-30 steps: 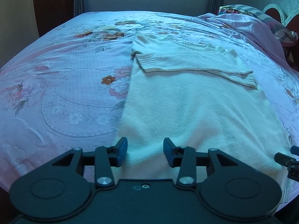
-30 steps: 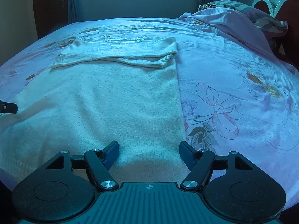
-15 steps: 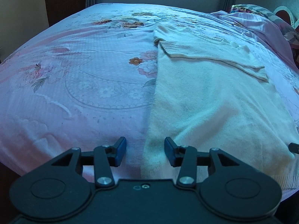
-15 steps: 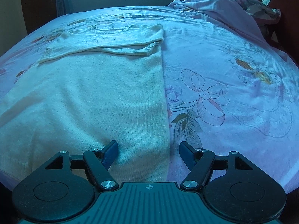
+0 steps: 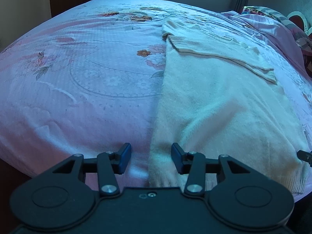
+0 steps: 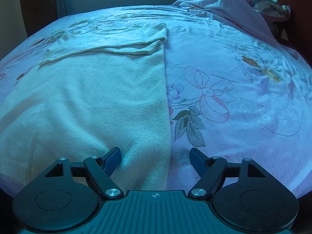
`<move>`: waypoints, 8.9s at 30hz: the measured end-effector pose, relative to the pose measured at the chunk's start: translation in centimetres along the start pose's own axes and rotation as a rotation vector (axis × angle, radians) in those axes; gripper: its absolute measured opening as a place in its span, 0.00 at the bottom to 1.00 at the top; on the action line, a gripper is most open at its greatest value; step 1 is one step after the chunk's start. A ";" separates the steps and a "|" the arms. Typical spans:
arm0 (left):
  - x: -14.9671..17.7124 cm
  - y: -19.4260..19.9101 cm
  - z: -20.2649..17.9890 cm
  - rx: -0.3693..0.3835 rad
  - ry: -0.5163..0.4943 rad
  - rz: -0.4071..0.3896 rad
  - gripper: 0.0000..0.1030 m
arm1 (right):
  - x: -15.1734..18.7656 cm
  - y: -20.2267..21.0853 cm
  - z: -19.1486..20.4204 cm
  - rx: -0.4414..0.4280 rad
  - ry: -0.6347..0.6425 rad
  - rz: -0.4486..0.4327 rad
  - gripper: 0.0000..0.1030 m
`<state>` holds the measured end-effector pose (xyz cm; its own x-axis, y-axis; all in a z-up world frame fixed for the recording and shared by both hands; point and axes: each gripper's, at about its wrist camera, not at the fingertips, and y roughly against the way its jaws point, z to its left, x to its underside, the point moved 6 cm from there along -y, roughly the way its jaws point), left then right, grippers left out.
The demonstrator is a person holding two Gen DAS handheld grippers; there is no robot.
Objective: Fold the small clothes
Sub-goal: 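Close both grippers on the sweater side edge, then lift the held side edge and fold it over the sweater body with both grippers, then open both grippers to release the folded side, then close both grippers on the ribbed sweater hem, then lift the hem and fold it up over the sweater body with both grippers, then open both grippers and press the folded sweater flat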
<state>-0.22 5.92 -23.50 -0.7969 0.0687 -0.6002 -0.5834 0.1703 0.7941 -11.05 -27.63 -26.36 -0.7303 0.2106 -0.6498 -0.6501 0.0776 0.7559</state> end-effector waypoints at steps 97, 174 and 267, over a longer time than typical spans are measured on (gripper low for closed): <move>-16.8 -8.5 -5.3 0.284 -0.102 -0.128 0.02 | -15.6 -7.9 -2.2 -0.291 -0.115 -0.113 0.05; -30.7 -13.4 -8.0 0.254 -0.004 -0.316 0.02 | -31.3 -12.7 -3.3 -0.332 -0.152 -0.316 0.04; -16.0 -12.0 -9.6 0.045 -0.177 -0.137 0.42 | -16.6 -11.4 4.6 -0.089 0.103 -0.179 0.48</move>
<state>18.00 -6.66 -22.51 -0.6688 0.2124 -0.7125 -0.6732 0.2337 0.7016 9.50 -27.51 -23.83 -0.6164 0.1000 -0.7811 -0.7838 0.0172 0.6208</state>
